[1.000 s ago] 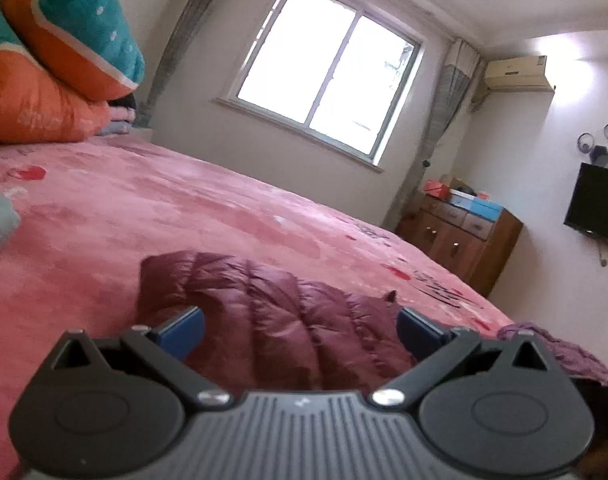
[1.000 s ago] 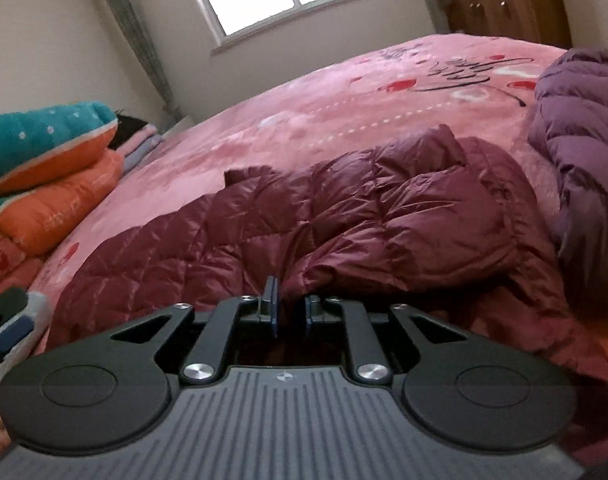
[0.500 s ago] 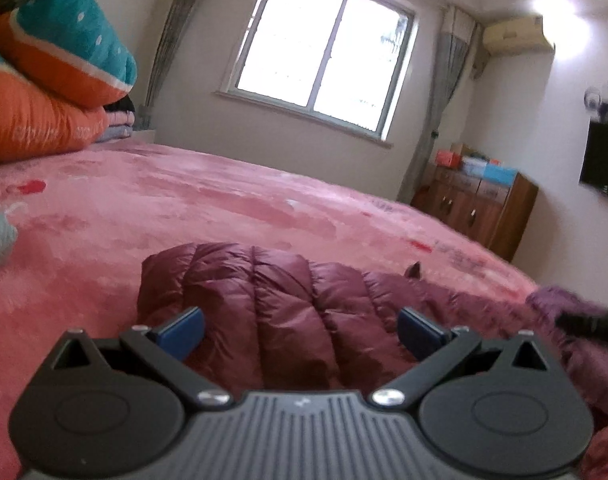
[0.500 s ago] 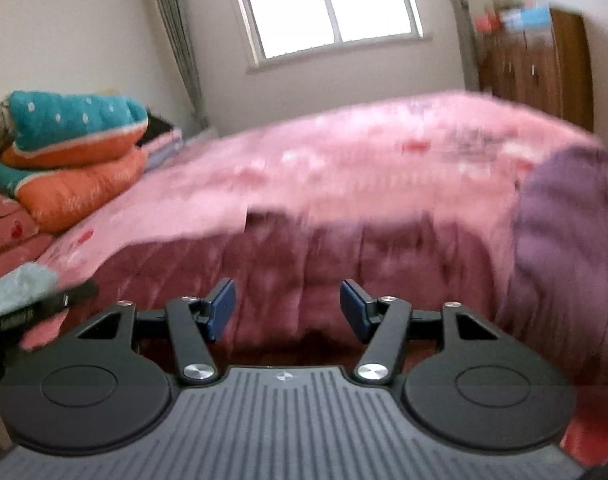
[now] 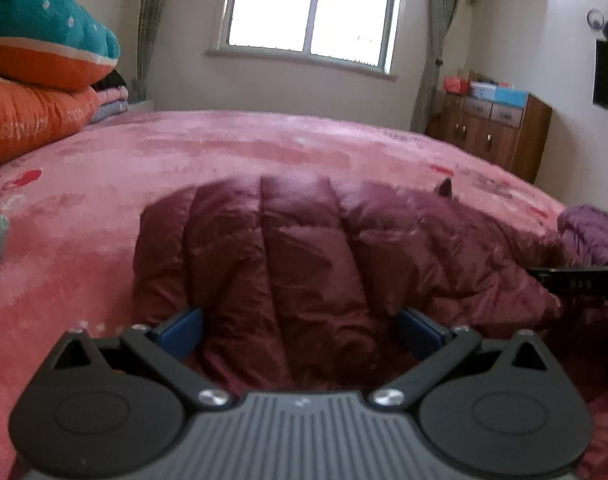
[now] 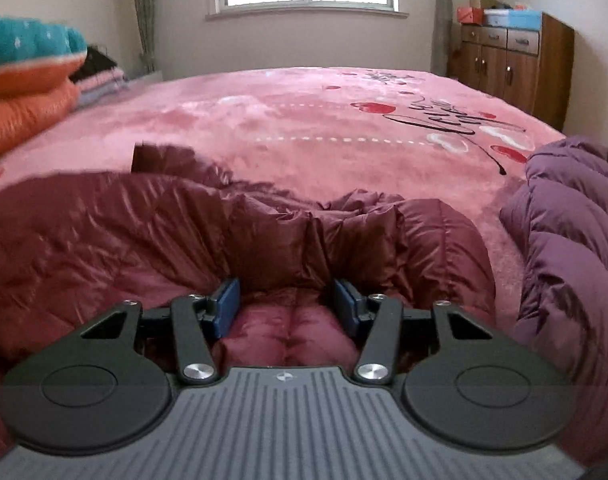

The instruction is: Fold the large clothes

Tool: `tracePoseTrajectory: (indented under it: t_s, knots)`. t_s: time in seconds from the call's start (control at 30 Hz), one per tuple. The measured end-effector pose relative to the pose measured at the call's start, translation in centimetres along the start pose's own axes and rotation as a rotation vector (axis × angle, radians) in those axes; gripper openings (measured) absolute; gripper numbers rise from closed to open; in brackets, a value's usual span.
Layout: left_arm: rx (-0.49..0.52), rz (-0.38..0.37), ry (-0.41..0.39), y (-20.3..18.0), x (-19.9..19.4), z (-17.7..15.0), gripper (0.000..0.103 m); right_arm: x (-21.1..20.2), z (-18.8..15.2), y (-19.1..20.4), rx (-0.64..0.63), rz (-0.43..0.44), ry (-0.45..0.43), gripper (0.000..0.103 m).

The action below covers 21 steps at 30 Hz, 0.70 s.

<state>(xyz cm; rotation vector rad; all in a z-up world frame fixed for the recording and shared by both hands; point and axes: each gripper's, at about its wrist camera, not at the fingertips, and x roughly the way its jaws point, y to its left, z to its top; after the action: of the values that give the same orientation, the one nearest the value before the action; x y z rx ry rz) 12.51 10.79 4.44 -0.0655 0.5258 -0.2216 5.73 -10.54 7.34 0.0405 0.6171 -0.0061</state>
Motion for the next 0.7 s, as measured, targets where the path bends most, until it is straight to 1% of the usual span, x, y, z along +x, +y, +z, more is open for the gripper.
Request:
tracePoseTrajectory:
  t_s: [0.13,0.17,0.2,0.3,0.47,0.53,0.63,0.67,0.7]
  knots:
    - [-0.017,-0.007,0.038,0.4,0.6,-0.5,0.103,0.6,-0.9,0.6,-0.034,-0.021,0.006,0.063]
    - [-0.022,-0.01,0.043,0.5,0.7,-0.6,0.103,0.2,-1.3,1.2,-0.05,-0.027,0.0,0.063]
    - [-0.026,-0.011,0.046,0.5,0.8,-0.7,0.103,1.2,-1.1,1.7,-0.063,-0.036,-0.005,0.063]
    - [-0.027,-0.012,0.053,0.6,1.0,-1.0,0.103,1.7,-1.2,2.4,-0.088,-0.048,-0.019,0.063]
    - [-0.023,-0.004,0.057,0.5,1.2,-1.1,0.103,1.8,-1.3,2.3,-0.089,-0.049,-0.04,0.065]
    - [-0.025,0.001,0.05,0.4,0.9,-1.0,0.103,0.9,-2.0,2.2,-0.079,-0.041,-0.052,0.066]
    - [-0.041,0.02,0.03,0.1,-0.3,-0.7,0.102,-0.2,-2.7,2.3,-0.082,-0.041,-0.071,0.073]
    - [-0.043,0.019,0.02,-0.1,-0.8,-0.7,0.101,-0.6,-2.8,2.2,-0.077,-0.033,-0.076,0.077]
    - [-0.039,0.018,0.011,-0.3,-1.4,-0.6,0.101,-0.9,-2.8,2.1,-0.069,-0.03,-0.073,0.084]
